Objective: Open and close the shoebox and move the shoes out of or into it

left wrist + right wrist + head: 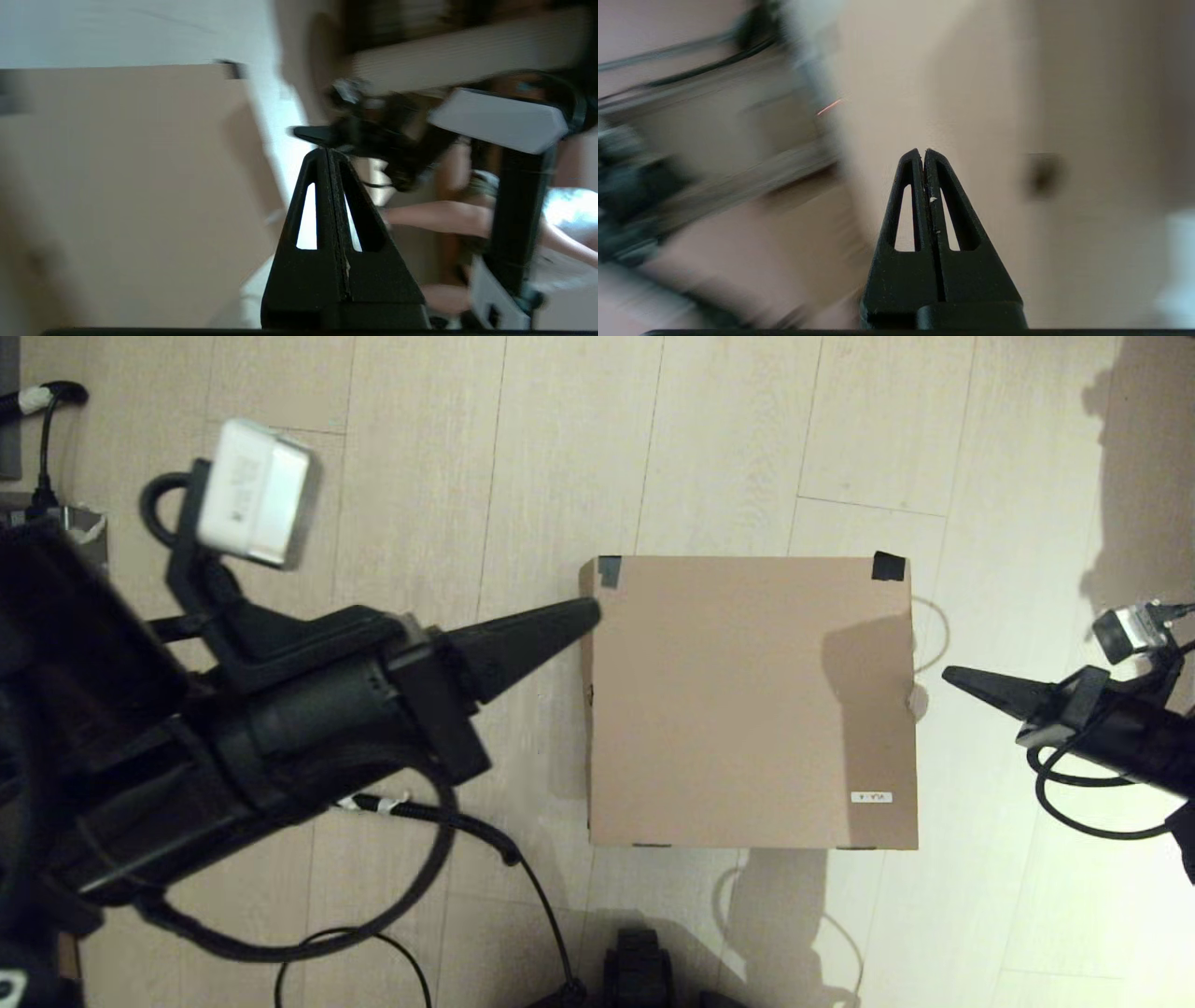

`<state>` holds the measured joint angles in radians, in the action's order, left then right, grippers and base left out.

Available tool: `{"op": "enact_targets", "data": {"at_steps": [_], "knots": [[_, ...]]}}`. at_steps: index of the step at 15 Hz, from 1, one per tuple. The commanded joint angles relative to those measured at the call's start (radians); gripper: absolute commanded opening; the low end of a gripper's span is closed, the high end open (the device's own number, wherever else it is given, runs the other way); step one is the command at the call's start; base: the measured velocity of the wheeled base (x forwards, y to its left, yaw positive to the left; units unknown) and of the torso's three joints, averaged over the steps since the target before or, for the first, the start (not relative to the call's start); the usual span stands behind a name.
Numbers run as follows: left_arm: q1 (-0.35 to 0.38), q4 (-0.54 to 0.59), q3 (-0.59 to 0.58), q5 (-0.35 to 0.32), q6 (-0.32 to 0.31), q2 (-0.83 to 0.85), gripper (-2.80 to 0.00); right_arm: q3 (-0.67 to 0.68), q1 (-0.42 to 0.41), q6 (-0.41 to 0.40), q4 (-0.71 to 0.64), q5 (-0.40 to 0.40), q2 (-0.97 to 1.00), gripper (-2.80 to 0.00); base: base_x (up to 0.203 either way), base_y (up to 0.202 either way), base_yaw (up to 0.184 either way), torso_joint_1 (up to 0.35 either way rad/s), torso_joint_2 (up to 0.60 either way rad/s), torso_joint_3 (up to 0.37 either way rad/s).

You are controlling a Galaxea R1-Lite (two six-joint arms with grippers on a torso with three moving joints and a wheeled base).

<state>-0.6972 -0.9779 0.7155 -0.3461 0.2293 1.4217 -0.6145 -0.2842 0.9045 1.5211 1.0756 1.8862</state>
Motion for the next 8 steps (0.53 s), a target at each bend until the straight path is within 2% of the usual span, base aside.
{"op": "enact_targets", "data": {"at_steps": [1, 2, 3, 4, 5, 6, 8], "knots": [[0.074, -0.004, -0.073, -0.002, 0.000, -0.124, -2.80, 0.046, 0.033, -0.087, 0.002, -0.198, 0.019, -2.80, 0.000, 0.000, 0.000, 0.000, 0.00, 0.000], [0.106, -0.003, -0.092, 0.000, 0.000, -0.144, -2.80, 0.061, 0.068, -0.178, -0.061, -0.339, -0.002, -2.80, 0.000, 0.000, 0.000, 0.000, 0.00, 0.000], [0.127, -0.001, -0.099, 0.001, -0.003, -0.158, -2.80, 0.066, 0.098, -0.325, -0.202, -0.454, -0.044, -2.80, 0.000, 0.000, 0.000, 0.000, 0.00, 0.000], [0.149, 0.003, -0.102, 0.002, -0.008, -0.167, -2.80, 0.065, 0.126, -0.498, -0.359, -0.595, -0.104, -2.80, 0.000, 0.000, 0.000, 0.000, 0.00, 0.000], [0.188, 0.007, -0.112, 0.003, -0.017, -0.177, -2.80, 0.059, 0.160, -0.690, -0.496, -0.778, -0.187, -2.80, 0.000, 0.000, 0.000, 0.000, 0.00, 0.000], [0.234, 0.016, -0.129, 0.004, -0.035, -0.192, -2.80, 0.061, 0.188, -0.825, -0.571, -0.891, -0.263, -2.80, 0.000, 0.000, 0.000, 0.000, 0.00, 0.000], [0.371, 0.069, -0.179, 0.031, -0.103, -0.246, -2.80, 0.101, 0.222, -1.006, -0.636, -0.969, -0.435, -2.80, 0.000, 0.000, 0.000, 0.000, 0.00, 0.000]]}}
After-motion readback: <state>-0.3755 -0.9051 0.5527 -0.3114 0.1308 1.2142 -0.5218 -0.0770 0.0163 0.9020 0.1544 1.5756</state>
